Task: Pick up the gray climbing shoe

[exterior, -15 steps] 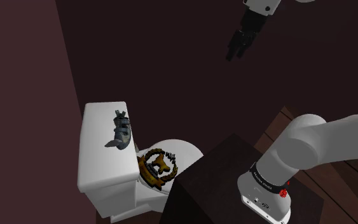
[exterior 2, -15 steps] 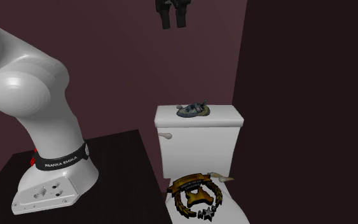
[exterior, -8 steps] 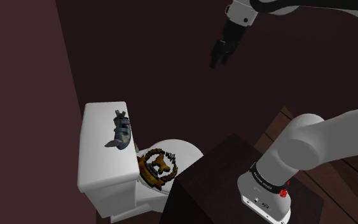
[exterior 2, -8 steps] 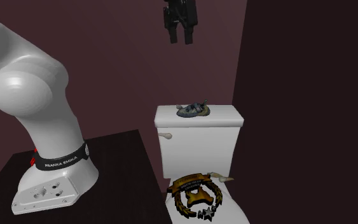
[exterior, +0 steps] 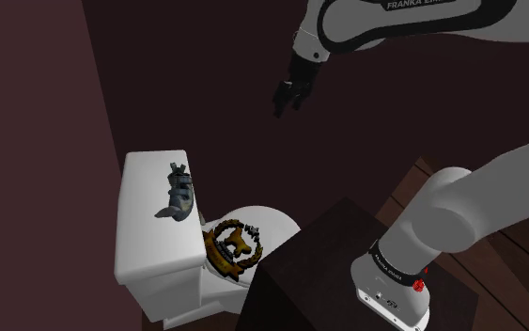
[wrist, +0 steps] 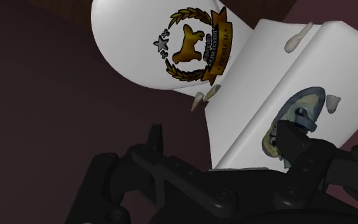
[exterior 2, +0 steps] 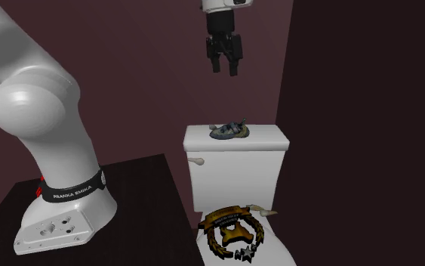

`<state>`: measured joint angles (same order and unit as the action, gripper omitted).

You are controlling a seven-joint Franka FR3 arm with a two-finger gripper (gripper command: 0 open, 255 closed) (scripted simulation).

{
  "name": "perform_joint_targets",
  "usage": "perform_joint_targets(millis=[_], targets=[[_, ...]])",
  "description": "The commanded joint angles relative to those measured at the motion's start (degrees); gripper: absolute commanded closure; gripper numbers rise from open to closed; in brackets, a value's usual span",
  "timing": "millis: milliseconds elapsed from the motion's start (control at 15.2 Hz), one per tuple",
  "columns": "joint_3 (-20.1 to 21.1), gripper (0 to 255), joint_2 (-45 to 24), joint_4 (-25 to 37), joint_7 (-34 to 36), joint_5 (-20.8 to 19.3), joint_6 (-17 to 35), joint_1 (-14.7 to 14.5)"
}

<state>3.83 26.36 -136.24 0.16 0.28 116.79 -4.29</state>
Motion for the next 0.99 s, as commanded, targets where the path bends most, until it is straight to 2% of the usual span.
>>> perform_joint_targets(millis=[0,462,924], targets=[[1.29,0,-3.85,0.96,1.36,0.08,3.04,-0.54],[5.07,0,-17.12,5.31,5.99,-1.49,12.12,-1.88],[7.55,0,-31.48,13.18,11.69,-5.94,18.41,-3.71]])
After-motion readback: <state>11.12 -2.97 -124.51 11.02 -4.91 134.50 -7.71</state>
